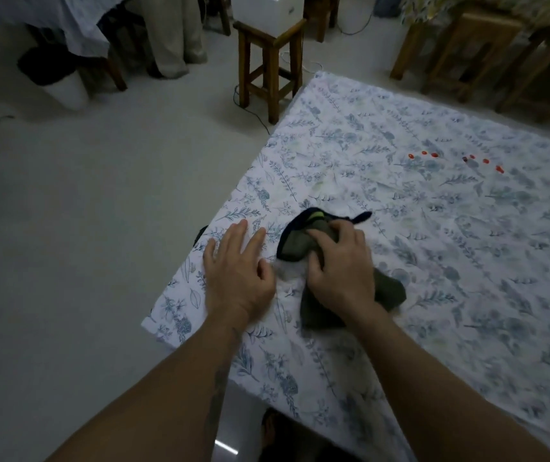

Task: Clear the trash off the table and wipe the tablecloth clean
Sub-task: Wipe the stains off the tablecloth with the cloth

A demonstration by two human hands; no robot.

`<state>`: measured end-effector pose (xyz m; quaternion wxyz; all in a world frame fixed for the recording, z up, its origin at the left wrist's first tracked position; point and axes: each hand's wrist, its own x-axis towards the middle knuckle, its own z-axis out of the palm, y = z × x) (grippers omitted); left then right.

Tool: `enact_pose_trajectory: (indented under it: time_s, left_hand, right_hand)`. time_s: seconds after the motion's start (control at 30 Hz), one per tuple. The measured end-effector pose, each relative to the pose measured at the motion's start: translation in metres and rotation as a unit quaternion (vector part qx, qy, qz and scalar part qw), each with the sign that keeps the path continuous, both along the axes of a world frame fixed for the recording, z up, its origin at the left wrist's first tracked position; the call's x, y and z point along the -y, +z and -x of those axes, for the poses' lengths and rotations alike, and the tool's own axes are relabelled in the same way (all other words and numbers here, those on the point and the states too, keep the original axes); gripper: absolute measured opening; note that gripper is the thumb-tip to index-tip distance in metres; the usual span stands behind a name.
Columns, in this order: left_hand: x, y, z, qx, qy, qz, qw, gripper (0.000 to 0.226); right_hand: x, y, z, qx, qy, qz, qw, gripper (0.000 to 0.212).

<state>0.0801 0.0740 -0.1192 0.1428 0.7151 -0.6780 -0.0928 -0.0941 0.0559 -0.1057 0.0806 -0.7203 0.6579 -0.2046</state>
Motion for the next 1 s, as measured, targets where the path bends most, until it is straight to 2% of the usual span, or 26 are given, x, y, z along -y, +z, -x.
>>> enact_pose_trajectory:
  time_s: [0.13,0.3,0.47,0.53,0.63,0.77,0.83,1.0]
  left_hand:
    - [0.001,0.0,0.002,0.0,-0.001,0.005,1.0,0.06]
    - [0.001,0.0,0.002,0.002,0.003,0.005,1.0,0.061]
    - [-0.001,0.003,-0.002,-0.003,-0.002,-0.007,1.0,0.062]
    - [-0.002,0.006,-0.004,-0.018,-0.011,-0.019,1.0,0.063]
    - [-0.004,0.007,-0.01,-0.036,-0.006,-0.036,0.999,0.064]
    - [-0.018,0.003,-0.051,-0.04,0.13,-0.036,0.99,0.058]
    - [-0.028,-0.005,-0.072,-0.046,0.132,-0.013,0.99,0.056]
    - [-0.034,-0.012,-0.079,-0.099,0.099,0.06,0.988,0.052]
  right_hand:
    - [0.032,0.0,0.035,-0.03,-0.05,0.002,0.998,0.042]
    - [0.024,0.01,0.105,-0.066,-0.197,-0.049,0.977,0.042]
    - [-0.025,0.016,0.117,-0.027,-0.194,-0.103,0.975,0.043]
    - [-0.046,0.017,0.099,-0.01,-0.15,-0.104,0.983,0.044]
    - [-0.07,0.016,0.055,-0.009,-0.015,-0.099,0.995,0.043]
    - [-0.087,0.016,-0.009,-0.035,0.148,-0.079,0.985,0.043]
    - [-0.088,0.014,-0.034,-0.071,0.208,-0.073,0.973,0.047]
    - [-0.042,0.008,-0.068,-0.125,0.258,-0.051,0.957,0.047]
